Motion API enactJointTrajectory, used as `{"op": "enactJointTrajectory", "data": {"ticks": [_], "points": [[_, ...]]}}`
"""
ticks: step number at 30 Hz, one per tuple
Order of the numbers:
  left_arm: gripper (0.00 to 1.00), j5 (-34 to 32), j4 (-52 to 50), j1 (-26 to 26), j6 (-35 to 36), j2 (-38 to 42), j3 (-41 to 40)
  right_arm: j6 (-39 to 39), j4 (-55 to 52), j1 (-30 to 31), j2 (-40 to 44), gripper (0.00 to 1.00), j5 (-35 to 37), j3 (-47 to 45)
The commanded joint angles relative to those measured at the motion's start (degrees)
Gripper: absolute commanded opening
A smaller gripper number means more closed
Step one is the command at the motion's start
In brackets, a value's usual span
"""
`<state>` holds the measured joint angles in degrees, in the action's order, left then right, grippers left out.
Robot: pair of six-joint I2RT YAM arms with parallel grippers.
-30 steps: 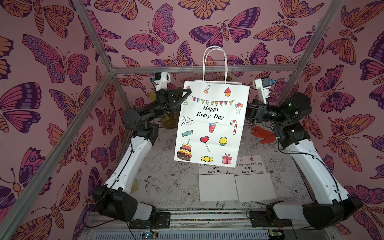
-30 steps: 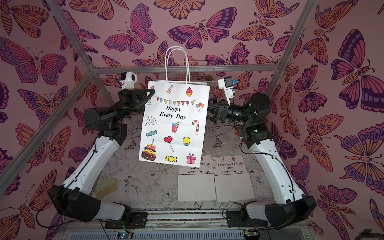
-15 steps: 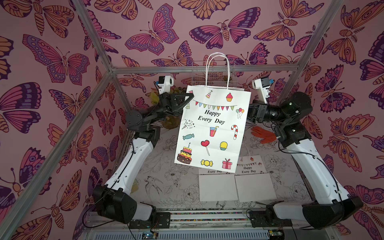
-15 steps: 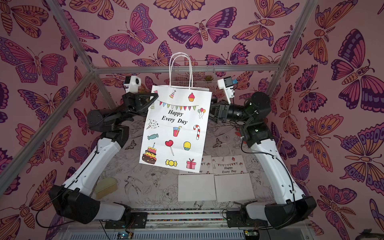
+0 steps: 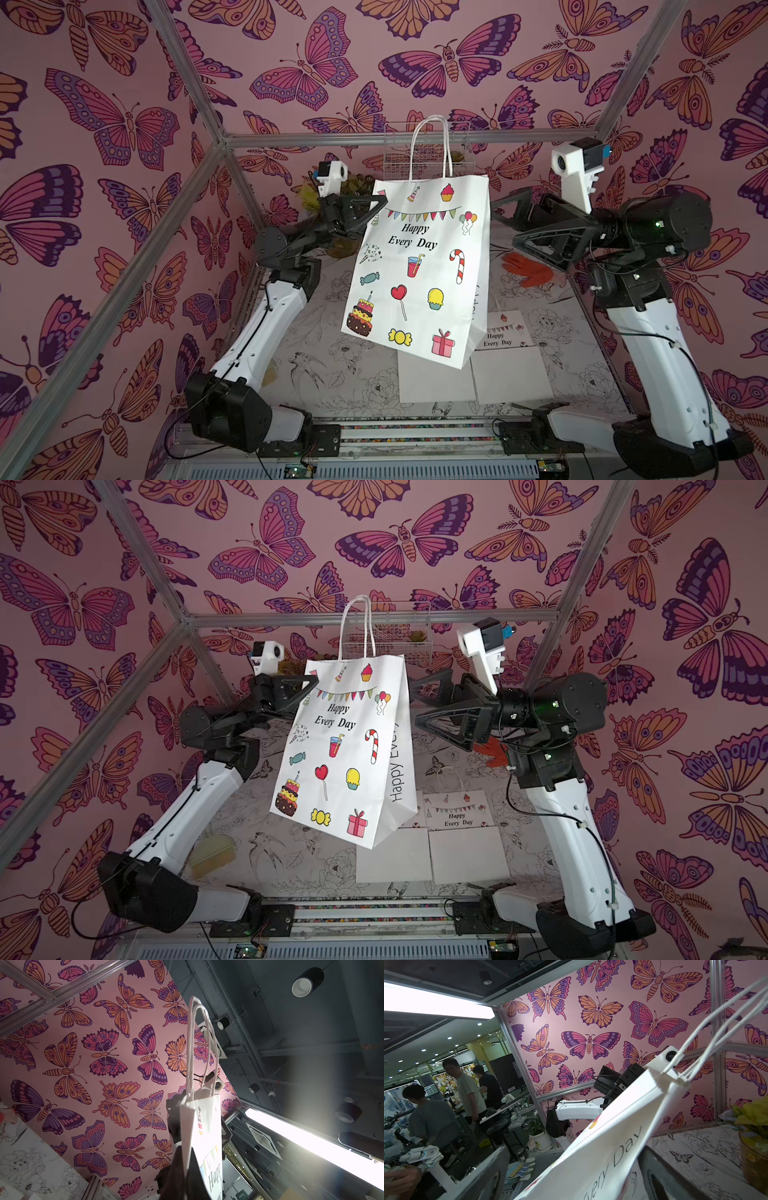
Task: Put away the paper bag
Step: Press the paper bag.
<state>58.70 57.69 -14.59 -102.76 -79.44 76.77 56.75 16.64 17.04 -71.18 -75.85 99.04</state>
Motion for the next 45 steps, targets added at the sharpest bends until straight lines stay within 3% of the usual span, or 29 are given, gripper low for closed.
{"op": "enactJointTrajectory", "data": {"ticks": [1,5,11,17,29,36,45], "points": [[0.00,-0.2,-2.2,0.2,5.1,2.4,0.5,-3.0,-5.2,2.9,-0.9,0.99,-0.3,1.5],[0.00,0.4,-3.6,0.2,6.2,3.1,1.4,-3.5,-7.1,6.1,-3.4,0.98,2.0,1.9],[0.00,2.8,-21.6,0.2,20.1,8.9,1.9,-9.8,-19.0,6.5,-5.4,0.94,4.9,5.3],[0.00,2.4,-31.4,0.3,28.6,11.4,1.1,-9.6,-20.0,6.6,-5.4,0.97,5.0,6.8],[0.00,-1.1,-31.4,0.2,29.7,13.5,0.3,-11.4,-20.3,7.1,-2.2,0.89,13.7,-2.1],[0.00,-2.4,-31.3,0.2,30.4,14.9,-0.3,-13.3,-22.3,10.6,-2.3,0.81,17.9,-2.8],[0.00,-3.2,-30.8,0.0,30.3,16.0,-0.8,-10.3,-15.5,12.6,-1.3,0.69,22.2,-6.4]]}}
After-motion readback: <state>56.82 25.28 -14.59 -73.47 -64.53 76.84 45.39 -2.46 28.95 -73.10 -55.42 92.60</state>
